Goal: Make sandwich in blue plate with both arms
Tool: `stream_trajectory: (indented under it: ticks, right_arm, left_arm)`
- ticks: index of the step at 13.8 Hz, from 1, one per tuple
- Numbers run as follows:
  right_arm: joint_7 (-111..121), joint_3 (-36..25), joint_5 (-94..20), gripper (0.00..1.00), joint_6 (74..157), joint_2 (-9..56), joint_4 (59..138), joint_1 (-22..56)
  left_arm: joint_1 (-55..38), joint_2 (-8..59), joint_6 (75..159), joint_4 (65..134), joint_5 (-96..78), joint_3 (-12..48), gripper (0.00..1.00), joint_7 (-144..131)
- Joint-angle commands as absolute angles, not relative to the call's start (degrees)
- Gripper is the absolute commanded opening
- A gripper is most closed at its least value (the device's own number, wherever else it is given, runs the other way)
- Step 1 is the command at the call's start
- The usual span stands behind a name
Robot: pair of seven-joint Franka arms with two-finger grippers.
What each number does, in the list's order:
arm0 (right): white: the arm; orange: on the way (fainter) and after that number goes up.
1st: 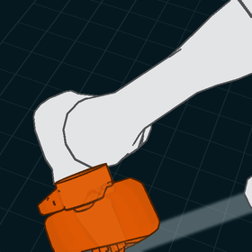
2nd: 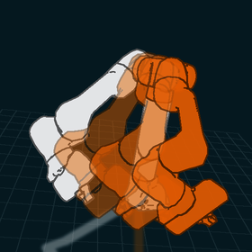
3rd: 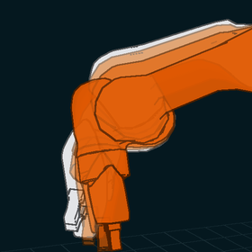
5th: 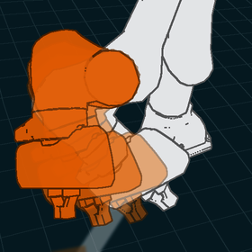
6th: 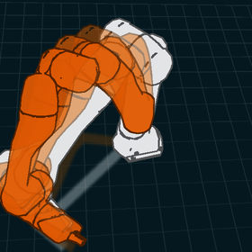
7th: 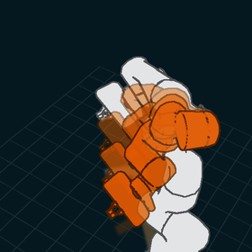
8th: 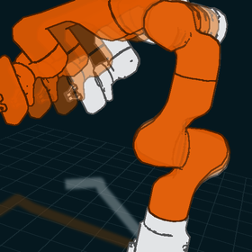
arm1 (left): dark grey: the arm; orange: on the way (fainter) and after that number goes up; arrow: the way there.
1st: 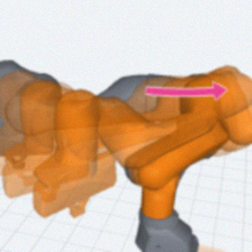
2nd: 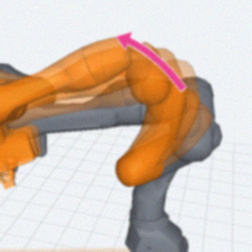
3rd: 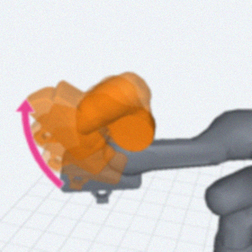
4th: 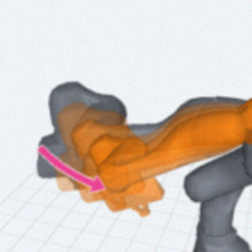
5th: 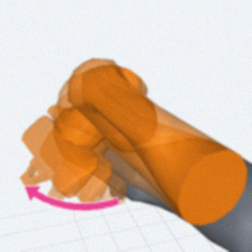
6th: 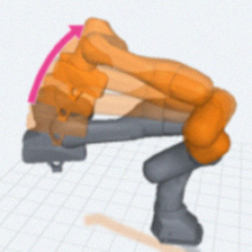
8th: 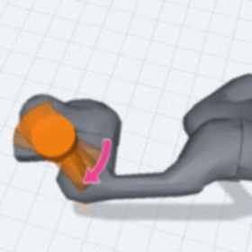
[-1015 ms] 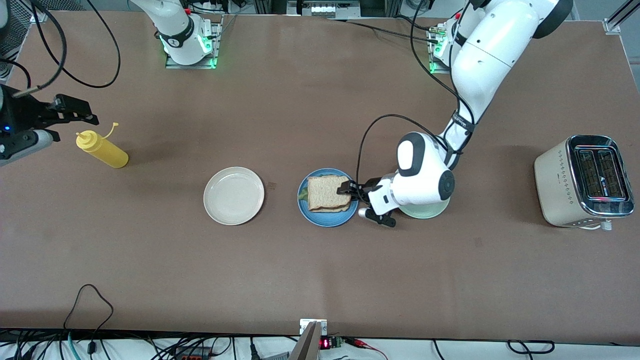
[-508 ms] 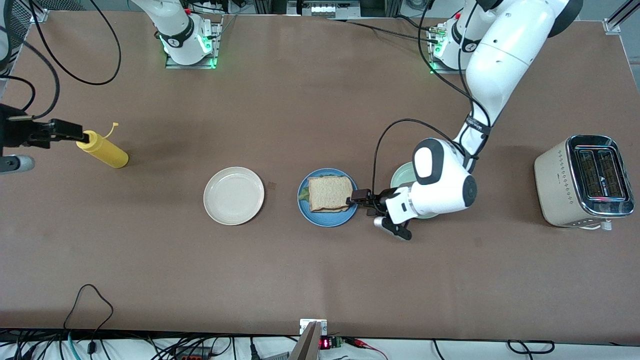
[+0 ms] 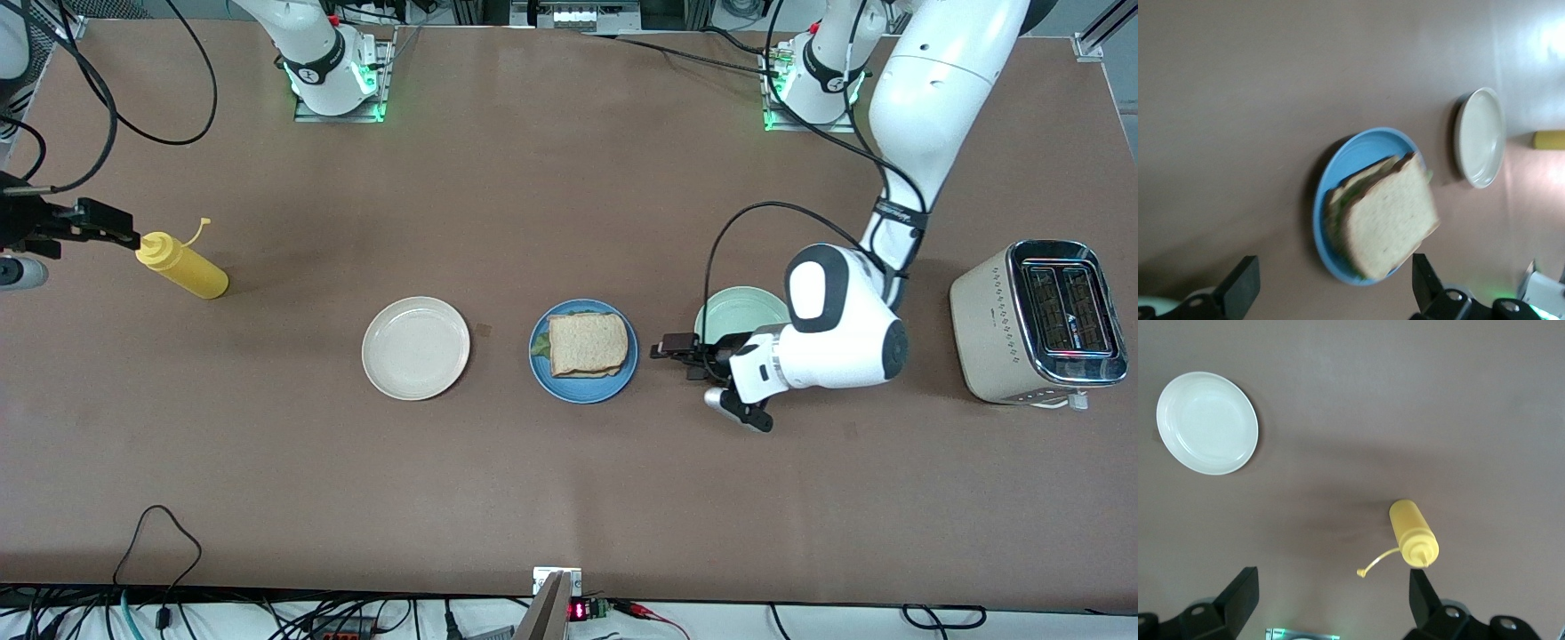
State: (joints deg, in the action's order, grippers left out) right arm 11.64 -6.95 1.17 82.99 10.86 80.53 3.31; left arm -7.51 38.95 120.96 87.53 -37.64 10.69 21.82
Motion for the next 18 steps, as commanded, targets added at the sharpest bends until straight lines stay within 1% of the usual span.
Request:
stream_trajectory:
  ticks: [1, 3, 5, 6, 8, 10, 12, 14, 16, 18]
  right_arm:
    - [11.3, -7.1, 0.3, 1.0, 82.2, 9.7, 82.3, 2.9]
    - [10.4, -7.0, 0.3, 1.0, 81.7, 9.5, 82.4, 3.4]
    - [6.4, -6.9, 0.2, 1.0, 81.3, 9.4, 82.4, 3.5]
    - [4.6, -6.9, 0.2, 1.0, 80.3, 9.4, 82.4, 3.4]
    - [4.6, -6.9, -1.0, 1.0, 80.5, 9.5, 82.2, 3.2]
    - [4.5, -6.9, -1.7, 1.0, 80.4, 9.5, 82.3, 3.1]
    - [4.5, -6.9, -1.6, 1.0, 80.5, 9.4, 82.3, 3.0]
    - [4.4, -6.9, -1.7, 1.0, 80.7, 9.5, 82.2, 3.1]
    - [4.4, -6.9, -1.7, 1.0, 81.0, 9.5, 82.1, 3.3]
    - [4.5, -6.7, -1.4, 1.0, 81.1, 9.5, 82.1, 3.5]
  left_arm:
    - [-7.4, 35.4, 118.0, 88.3, -28.4, 8.7, 1.0, 18.9]
    - [-5.1, 33.6, 113.3, 88.2, -23.2, 7.9, 1.0, 18.5]
    - [-3.8, 31.5, 111.4, 86.8, -15.9, 4.4, 1.0, 18.2]
    - [-2.6, 30.9, 109.9, 85.7, -13.9, 4.0, 1.0, 18.0]
    - [-2.2, 30.3, 105.2, 82.5, -9.6, 3.0, 1.0, 17.2]
    - [-2.0, 30.1, 99.4, 77.6, -4.8, 2.5, 1.0, 13.6]
    - [-1.4, 28.7, 94.5, 73.4, -4.6, 1.6, 1.0, 10.1]
    - [-1.4, 26.1, 93.3, 72.6, -4.4, -0.2, 1.0, 4.9]
    - [-1.4, 22.7, 93.0, 72.9, -2.9, -0.6, 1.0, 2.6]
    - [-1.4, 19.4, 88.0, 74.2, -2.2, -0.8, 1.0, -0.3]
